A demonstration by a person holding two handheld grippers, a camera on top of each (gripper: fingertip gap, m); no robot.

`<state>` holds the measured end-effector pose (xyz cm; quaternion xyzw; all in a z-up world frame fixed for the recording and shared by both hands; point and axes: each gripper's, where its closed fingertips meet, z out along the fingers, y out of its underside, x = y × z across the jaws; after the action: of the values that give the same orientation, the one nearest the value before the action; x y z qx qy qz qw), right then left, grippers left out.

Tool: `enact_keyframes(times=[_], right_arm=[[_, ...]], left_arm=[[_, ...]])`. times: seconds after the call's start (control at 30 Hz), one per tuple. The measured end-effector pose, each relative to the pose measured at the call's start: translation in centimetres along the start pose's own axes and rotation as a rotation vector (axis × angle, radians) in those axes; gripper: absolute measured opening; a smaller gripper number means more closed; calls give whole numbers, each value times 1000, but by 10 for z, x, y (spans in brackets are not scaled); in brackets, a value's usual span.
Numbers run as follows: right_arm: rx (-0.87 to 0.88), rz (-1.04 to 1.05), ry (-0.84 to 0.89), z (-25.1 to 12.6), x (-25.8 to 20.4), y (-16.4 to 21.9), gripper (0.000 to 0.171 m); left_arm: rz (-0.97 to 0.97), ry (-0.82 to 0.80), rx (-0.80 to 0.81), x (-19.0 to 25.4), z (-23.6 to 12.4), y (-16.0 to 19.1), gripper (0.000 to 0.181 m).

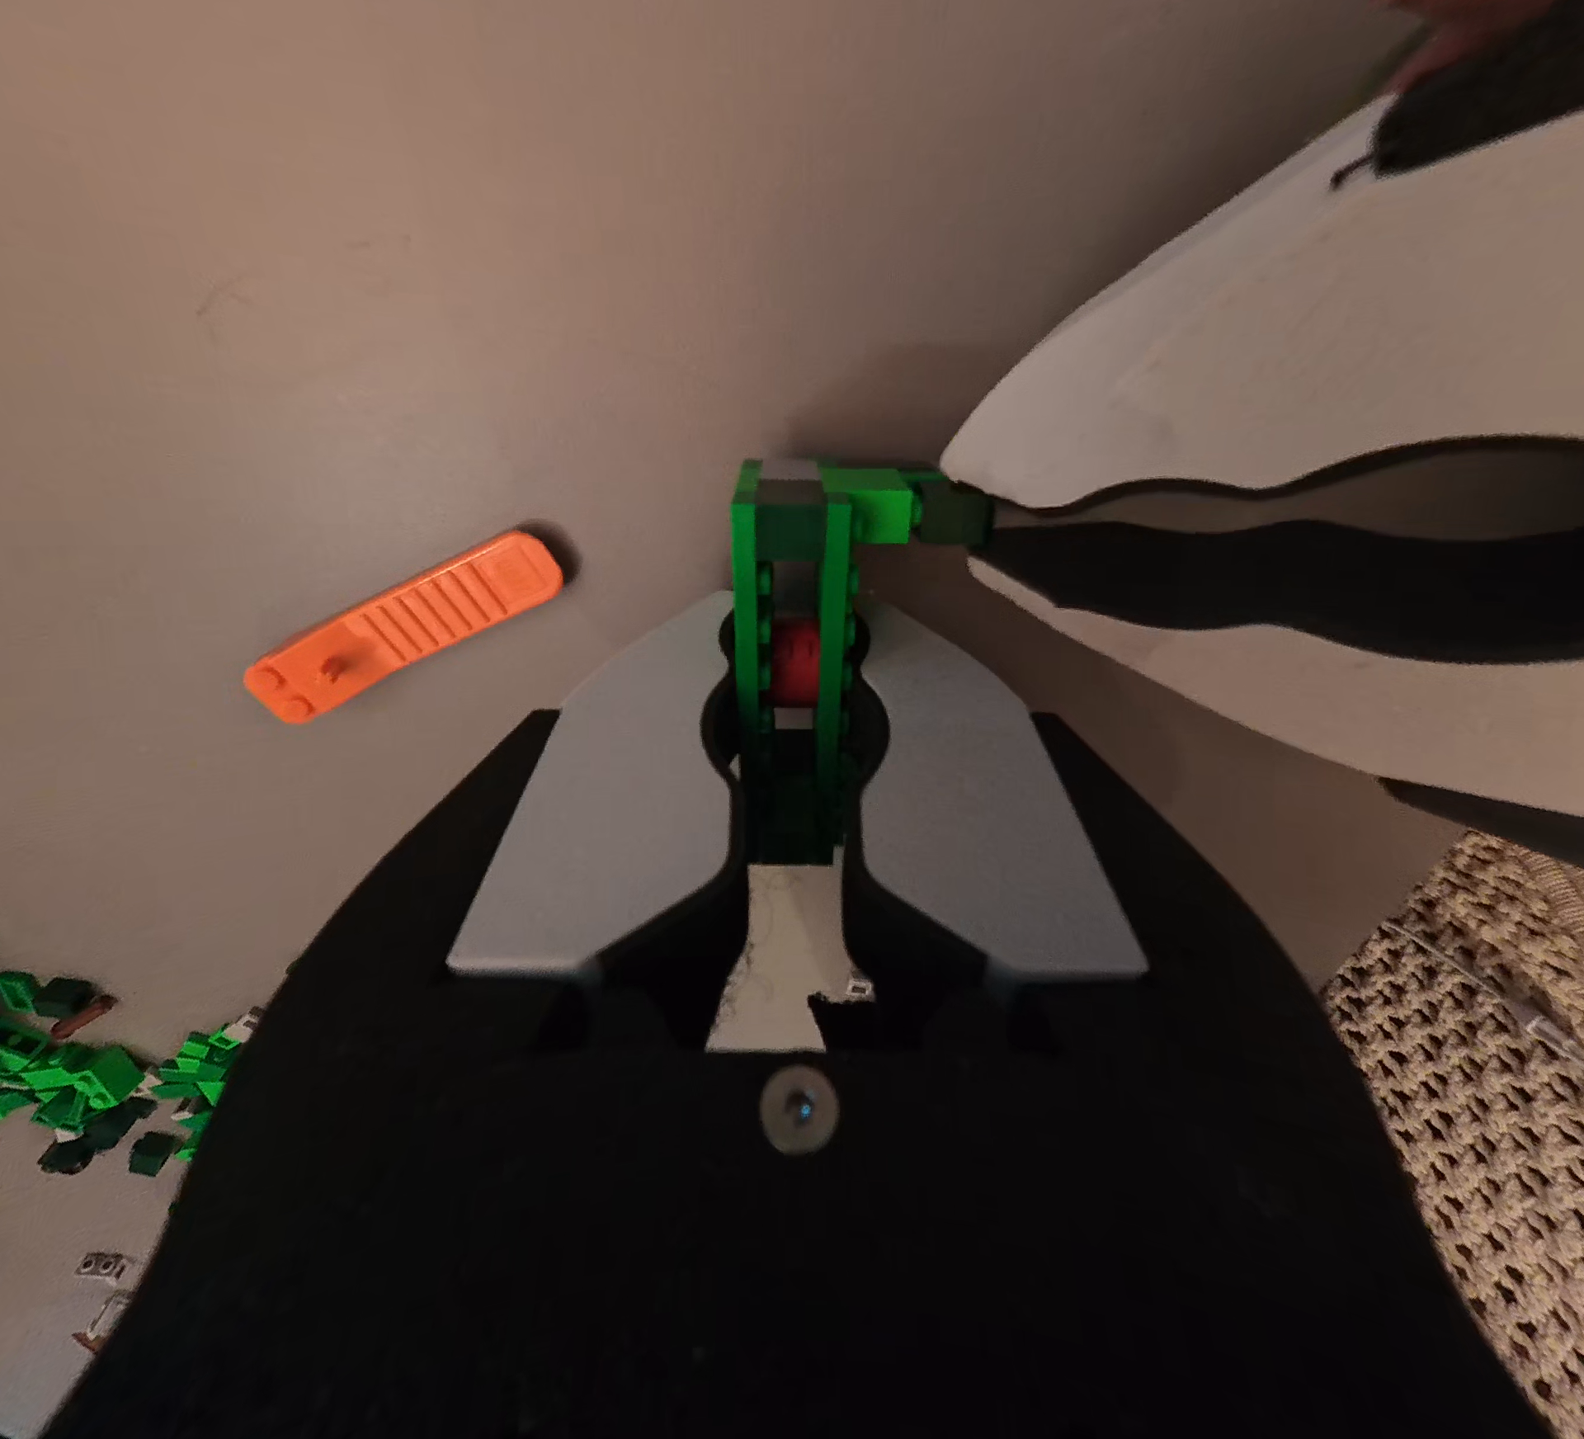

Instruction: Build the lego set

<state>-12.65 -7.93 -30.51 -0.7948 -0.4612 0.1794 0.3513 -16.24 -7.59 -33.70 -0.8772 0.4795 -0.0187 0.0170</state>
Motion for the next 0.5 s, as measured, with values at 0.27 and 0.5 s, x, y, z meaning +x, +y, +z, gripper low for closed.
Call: enact_keyframes(times=[0.27, 0.5], right_arm=[[6, -6, -4, -1, -2, 0, 15], [170, -274, -71, -35, -6, -4, 50]], left_arm=[[4, 5, 0, 1, 0, 0, 19], [62, 44, 17, 6, -6, 1, 19]])
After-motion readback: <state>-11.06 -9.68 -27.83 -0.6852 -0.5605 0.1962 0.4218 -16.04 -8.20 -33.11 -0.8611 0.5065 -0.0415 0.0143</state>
